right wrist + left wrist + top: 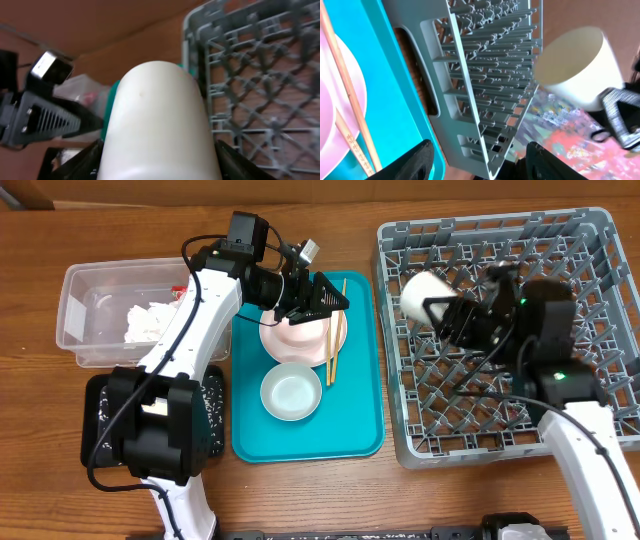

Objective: Sort waste into correct bins and load items into the dishwasher
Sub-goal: 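Release the cup from the left gripper and carry it over the rack with the right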

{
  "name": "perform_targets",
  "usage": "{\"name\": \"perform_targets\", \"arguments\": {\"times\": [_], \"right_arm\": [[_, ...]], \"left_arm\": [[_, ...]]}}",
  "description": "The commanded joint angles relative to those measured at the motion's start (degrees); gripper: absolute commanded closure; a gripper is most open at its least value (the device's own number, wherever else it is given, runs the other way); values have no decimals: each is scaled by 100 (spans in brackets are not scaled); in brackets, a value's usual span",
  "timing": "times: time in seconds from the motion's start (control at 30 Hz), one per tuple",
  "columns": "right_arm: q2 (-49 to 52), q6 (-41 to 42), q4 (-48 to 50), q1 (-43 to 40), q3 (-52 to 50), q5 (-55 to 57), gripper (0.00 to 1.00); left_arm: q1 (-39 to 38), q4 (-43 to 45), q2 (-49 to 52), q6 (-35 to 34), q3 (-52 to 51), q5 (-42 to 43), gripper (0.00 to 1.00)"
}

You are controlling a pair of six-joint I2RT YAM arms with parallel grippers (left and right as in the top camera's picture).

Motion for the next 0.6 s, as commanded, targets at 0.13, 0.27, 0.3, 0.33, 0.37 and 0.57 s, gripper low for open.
{"name": "perform_targets", "arguments": {"times": [0.13,0.27,0.3,0.33,0.37,0.57], "right_arm": [[-15,-94,-1099,-11,857,1652,42],[90,-96,-1353,-11,855,1670,43],[133,-96,-1384,-11,855,1672,44],[190,-98,-1414,-11,855,1672,44],[243,-98,-1440,-11,855,1672,44],[669,-120,-1443,-11,855,1768,45]], "left_arm": [[-9,11,-227,-39,125,-39,38],[-9,9,-227,-39,125,-39,38],[-9,9,-227,-39,125,-39,38],[-9,7,-227,-39,127,-39,38],[-9,7,-227,-39,125,-39,38],[-11,7,-227,-39,125,-39,38]]}}
